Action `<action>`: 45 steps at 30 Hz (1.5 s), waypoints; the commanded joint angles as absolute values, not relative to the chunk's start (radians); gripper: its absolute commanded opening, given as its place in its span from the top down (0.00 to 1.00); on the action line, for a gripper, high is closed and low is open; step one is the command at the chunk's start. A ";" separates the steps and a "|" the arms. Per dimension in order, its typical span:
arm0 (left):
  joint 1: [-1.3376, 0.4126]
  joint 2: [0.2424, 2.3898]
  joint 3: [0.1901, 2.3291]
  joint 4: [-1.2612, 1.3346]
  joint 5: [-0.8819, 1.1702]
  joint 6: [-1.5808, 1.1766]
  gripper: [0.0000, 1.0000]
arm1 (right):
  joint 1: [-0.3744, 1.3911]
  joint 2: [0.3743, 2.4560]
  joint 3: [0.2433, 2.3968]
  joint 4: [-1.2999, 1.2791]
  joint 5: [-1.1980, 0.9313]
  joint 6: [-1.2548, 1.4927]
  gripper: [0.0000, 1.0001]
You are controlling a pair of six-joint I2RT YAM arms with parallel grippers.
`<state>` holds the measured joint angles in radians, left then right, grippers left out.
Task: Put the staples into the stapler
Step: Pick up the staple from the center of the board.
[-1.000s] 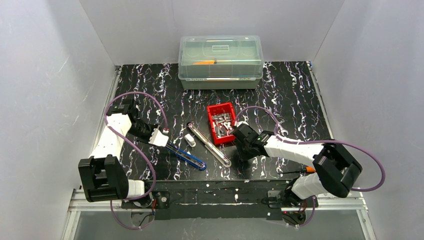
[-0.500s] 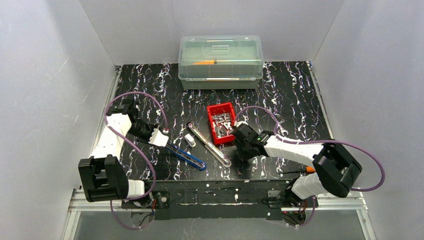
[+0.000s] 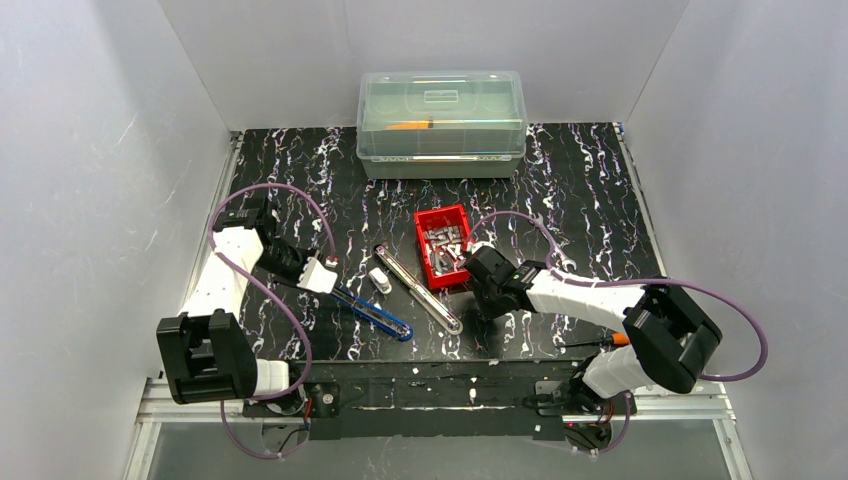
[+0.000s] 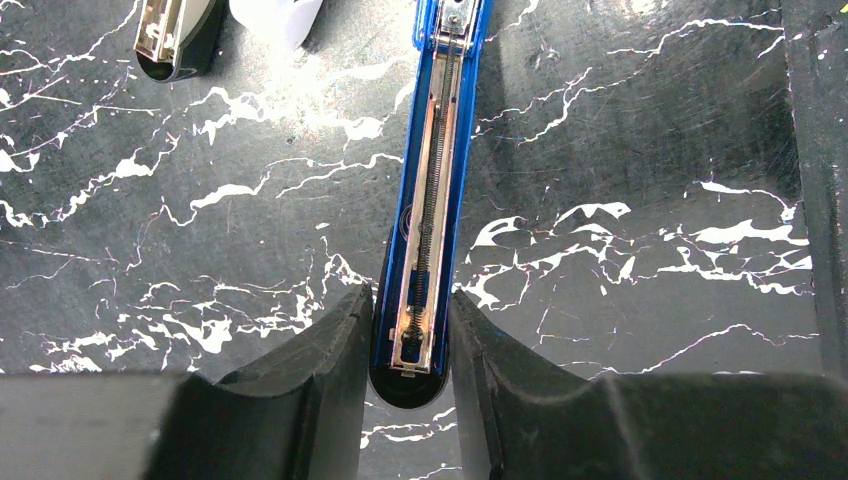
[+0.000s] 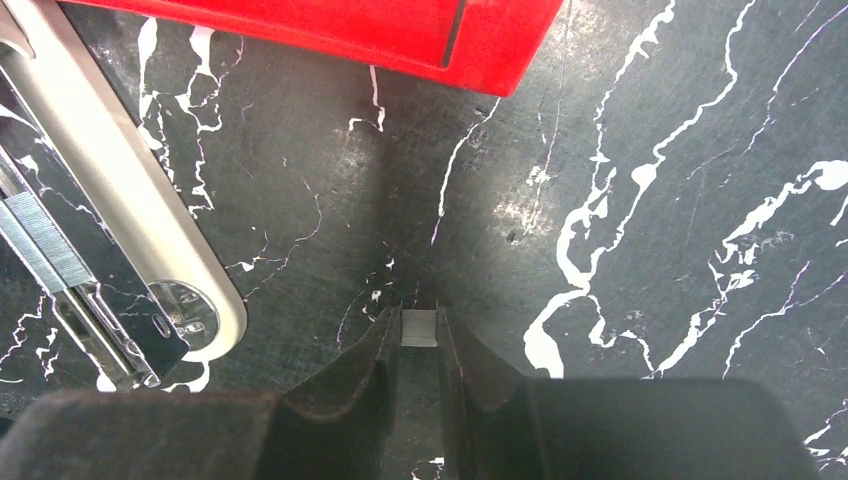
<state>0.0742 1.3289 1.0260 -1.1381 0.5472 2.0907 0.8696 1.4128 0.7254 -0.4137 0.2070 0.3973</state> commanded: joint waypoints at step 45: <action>0.060 1.293 1.060 -1.191 0.601 2.617 0.96 | 1.255 1.748 1.183 -0.116 0.078 0.150 0.85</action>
